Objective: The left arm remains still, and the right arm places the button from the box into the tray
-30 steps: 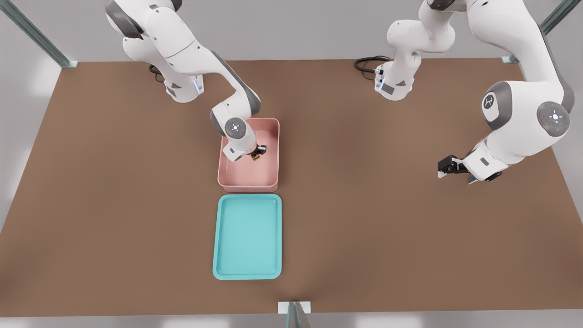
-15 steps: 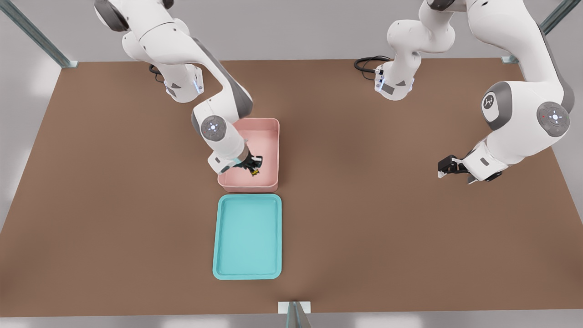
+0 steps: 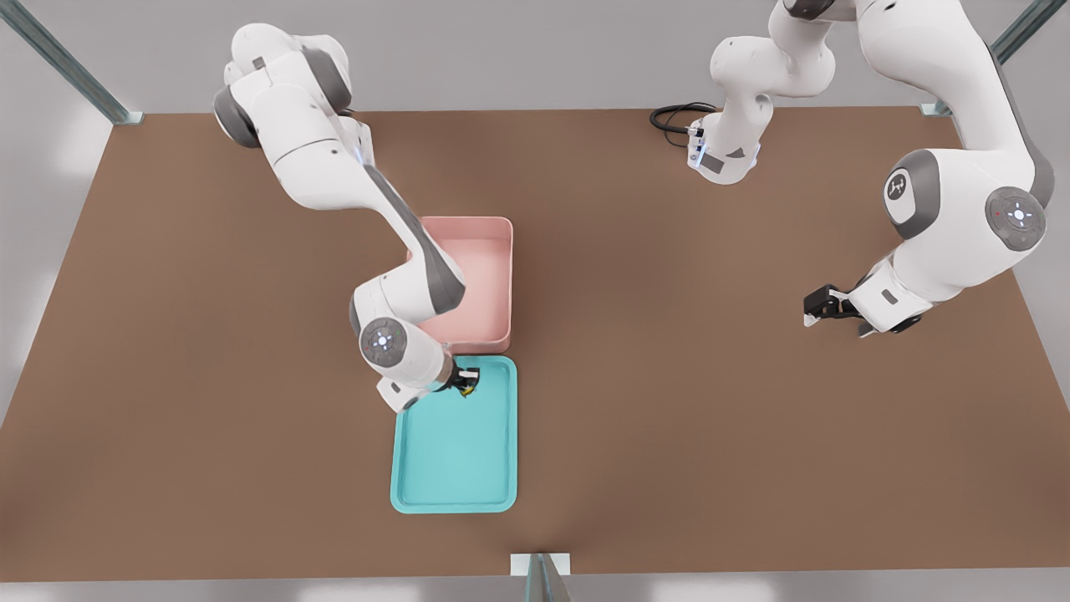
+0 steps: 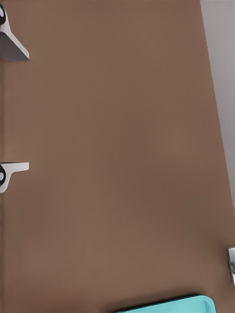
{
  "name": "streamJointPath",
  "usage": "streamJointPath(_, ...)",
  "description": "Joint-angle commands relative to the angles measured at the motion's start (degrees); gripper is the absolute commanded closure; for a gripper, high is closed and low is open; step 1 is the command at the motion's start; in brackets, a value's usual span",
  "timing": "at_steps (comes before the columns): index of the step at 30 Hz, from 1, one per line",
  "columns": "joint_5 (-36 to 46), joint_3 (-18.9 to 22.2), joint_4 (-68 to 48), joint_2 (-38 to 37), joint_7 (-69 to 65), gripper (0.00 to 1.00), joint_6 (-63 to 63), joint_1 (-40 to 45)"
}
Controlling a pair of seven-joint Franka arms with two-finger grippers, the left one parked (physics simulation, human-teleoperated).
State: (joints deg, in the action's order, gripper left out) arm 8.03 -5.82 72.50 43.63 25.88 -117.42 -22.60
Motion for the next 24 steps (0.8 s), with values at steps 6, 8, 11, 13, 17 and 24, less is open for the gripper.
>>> streamJointPath(6,-1.26,1.08,-7.37,7.25,-12.69,0.61,0.61,0.10)
streamJointPath(8,-1.26,1.43,-7.37,7.52,-12.87,0.54,0.53,0.10)
streamJointPath(11,-1.26,1.52,-7.37,7.43,-12.34,0.33,0.44,0.10)
streamJointPath(13,-1.17,1.43,-7.37,7.25,-11.64,0.26,0.44,0.01)
streamJointPath(17,-0.29,0.90,-5.44,-3.64,-8.04,0.11,13.53,-0.25)
streamJointPath(24,-15.67,2.92,-0.25,-25.97,-18.13,0.00,42.88,10.37)
